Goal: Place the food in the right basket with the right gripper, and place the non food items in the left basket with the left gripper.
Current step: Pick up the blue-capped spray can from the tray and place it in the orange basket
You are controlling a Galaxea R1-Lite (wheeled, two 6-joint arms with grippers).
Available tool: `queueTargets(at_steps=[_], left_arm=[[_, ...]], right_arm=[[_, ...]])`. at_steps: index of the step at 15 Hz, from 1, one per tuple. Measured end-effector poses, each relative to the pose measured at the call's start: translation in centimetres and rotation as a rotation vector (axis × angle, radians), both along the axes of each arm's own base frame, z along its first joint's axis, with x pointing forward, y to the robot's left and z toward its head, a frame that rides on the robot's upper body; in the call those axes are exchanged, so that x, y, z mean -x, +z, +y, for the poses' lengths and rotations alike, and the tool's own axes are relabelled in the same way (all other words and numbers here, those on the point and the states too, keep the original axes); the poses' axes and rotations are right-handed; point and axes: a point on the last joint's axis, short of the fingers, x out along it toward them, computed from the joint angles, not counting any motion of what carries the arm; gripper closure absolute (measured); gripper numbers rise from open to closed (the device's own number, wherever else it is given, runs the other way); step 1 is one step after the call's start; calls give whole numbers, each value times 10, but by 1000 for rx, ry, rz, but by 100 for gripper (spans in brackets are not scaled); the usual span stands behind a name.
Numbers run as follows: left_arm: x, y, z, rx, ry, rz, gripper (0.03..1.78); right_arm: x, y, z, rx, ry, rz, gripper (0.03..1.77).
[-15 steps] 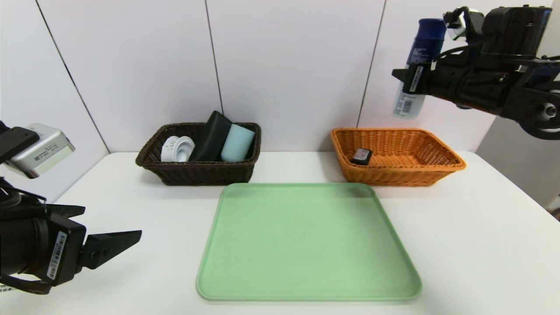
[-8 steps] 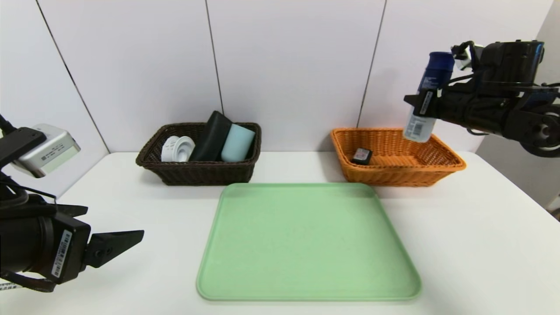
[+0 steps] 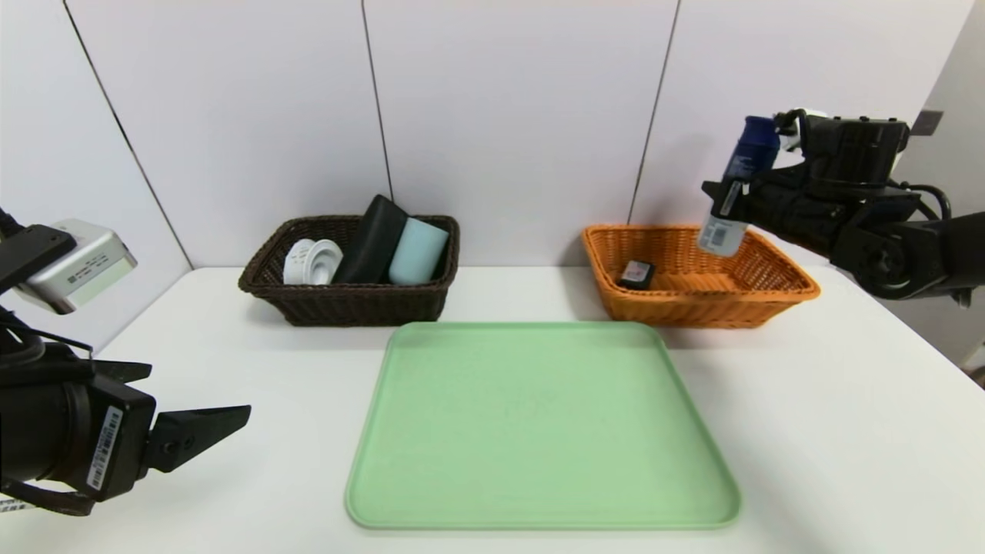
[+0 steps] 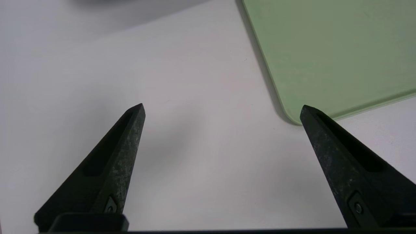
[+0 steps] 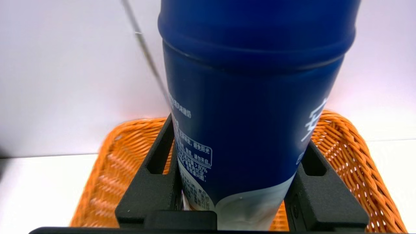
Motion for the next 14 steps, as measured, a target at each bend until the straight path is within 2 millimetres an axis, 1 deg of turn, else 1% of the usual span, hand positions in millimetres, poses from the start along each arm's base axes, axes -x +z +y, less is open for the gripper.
queueTargets(at_steps=[3, 8, 11, 14], left_arm=[[1, 0, 0, 1, 1, -3, 12], [1, 0, 0, -1, 0, -2, 12], [0, 0, 0, -5, -3, -1, 12], [0, 0, 0, -6, -3, 1, 12]], right_arm=[[-11, -19, 0, 3, -4, 25, 98], [-28, -42, -6, 2, -36, -16, 98], [-35, -56, -8, 5, -51, 11, 98], [-38, -64, -10, 7, -55, 26, 98]])
